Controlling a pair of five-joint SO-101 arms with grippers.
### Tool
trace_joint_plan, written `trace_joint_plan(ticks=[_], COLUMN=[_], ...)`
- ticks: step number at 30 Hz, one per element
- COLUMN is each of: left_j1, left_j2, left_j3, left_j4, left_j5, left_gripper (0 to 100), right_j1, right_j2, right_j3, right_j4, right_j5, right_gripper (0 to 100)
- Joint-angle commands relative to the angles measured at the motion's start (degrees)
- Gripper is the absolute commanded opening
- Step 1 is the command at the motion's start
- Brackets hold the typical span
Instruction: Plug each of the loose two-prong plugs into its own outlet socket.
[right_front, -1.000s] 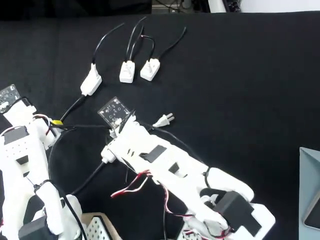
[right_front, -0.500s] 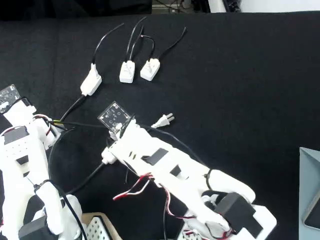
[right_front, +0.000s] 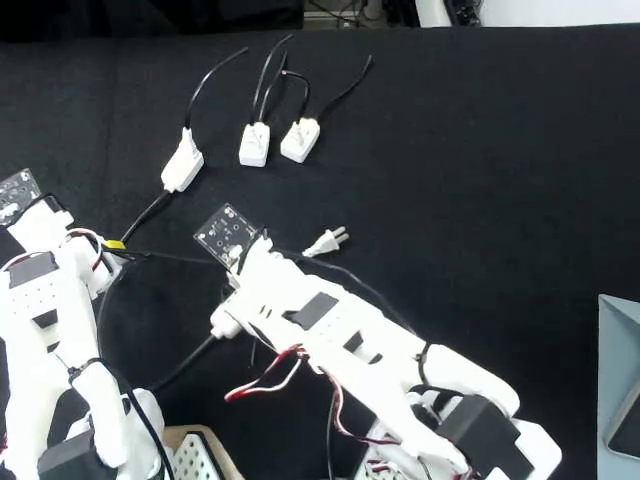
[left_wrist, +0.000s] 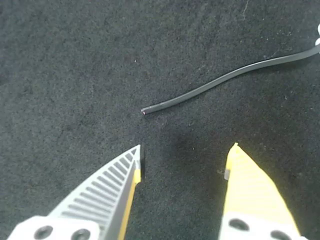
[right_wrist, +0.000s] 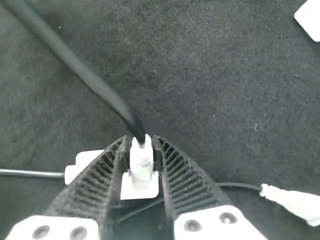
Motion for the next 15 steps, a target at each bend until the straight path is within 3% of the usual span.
trace_joint_plan(ticks=[1,15], left_j1=[-0.13,-0.13], left_j2=[-0.79,-0.79], left_j3=[-0.22,-0.22], left_j4=[-0.88,-0.88], left_j5=[0.26,0.18], left_gripper=[27,27], right_j1=[1.05,1.14], right_j2=[0.57,0.48], right_j3=[0.75,-0.13], right_j4=[5.54,6.42], right_j5=[0.62,0.26], right_gripper=[1.5,1.6])
